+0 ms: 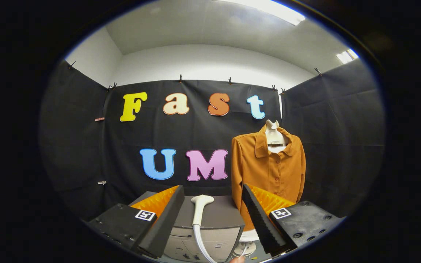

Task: Iron the clothes twice with a garment steamer, once on the left side and once on the right side.

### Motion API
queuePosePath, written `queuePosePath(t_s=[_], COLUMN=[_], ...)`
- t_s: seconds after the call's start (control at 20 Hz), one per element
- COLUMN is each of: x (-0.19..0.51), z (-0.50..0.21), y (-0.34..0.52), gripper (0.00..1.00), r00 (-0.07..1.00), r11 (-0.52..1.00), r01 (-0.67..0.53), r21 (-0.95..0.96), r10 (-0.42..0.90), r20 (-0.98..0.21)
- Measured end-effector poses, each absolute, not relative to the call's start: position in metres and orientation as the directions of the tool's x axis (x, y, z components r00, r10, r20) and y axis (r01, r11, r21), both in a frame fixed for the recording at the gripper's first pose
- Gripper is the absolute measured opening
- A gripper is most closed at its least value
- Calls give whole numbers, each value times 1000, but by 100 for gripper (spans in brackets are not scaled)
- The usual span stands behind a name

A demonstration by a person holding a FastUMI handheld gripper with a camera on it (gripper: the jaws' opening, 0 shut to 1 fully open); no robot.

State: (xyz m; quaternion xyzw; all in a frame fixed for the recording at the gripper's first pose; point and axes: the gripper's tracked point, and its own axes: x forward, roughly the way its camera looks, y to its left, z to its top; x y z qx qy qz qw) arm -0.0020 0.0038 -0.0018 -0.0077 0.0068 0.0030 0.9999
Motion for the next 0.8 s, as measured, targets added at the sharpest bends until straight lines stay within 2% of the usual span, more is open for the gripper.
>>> queuePosePath(t_s=[0.6, 0.8], x=[-4, 11], z=[-6, -29], y=[4, 2], gripper=[98, 98], r00=[999, 994], r11=[1000, 1000], r01=[-13, 16], r21=[-12, 8], r10=[13, -15], r20=[-29, -109])
